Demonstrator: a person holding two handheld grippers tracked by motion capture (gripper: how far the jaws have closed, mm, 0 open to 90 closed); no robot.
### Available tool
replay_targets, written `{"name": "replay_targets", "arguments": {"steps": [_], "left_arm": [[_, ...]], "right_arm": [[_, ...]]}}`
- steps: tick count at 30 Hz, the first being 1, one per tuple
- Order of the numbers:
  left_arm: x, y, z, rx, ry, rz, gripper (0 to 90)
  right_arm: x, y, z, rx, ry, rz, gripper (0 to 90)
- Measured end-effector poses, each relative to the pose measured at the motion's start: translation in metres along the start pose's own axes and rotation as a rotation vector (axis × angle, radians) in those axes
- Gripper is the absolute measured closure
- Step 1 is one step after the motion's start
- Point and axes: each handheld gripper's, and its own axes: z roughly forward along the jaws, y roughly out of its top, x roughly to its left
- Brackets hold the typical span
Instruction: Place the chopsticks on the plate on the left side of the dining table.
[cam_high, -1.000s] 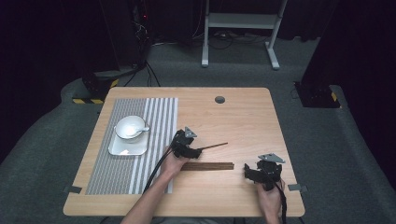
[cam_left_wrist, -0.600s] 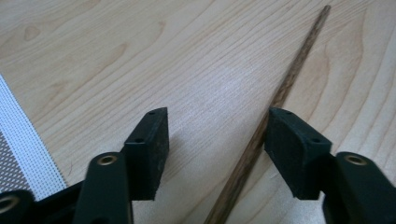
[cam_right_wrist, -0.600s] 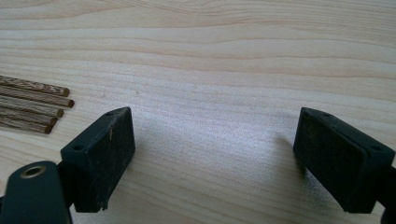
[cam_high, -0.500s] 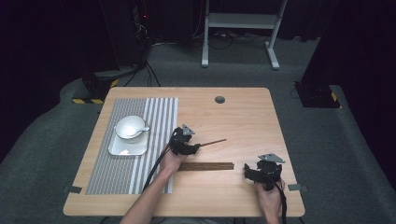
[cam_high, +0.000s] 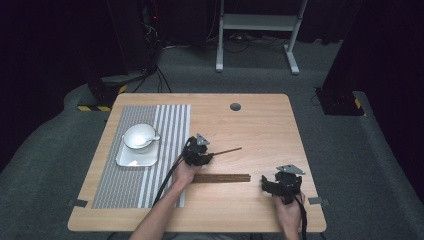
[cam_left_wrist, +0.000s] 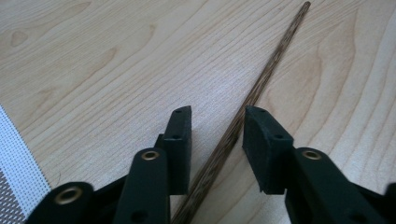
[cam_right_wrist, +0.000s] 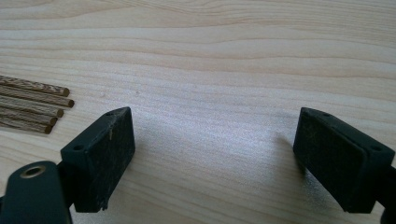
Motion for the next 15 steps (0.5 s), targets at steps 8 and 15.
{"name": "replay_targets", "arguments": {"steps": [8, 15], "left_arm": [[0.0000, 0.0002, -0.0006, 0.003, -0.003, 0.009, 75.0], [0.0002, 0.0002, -0.0008, 0.004, -0.002, 0.007, 76.9]], "right_arm": [[0.0001, 0.0000, 0.0000, -0.001, 0.000, -0.001, 12.5], [0.0002, 0.0000, -0.0001, -0.001, 0.002, -0.002, 12.6]]}}
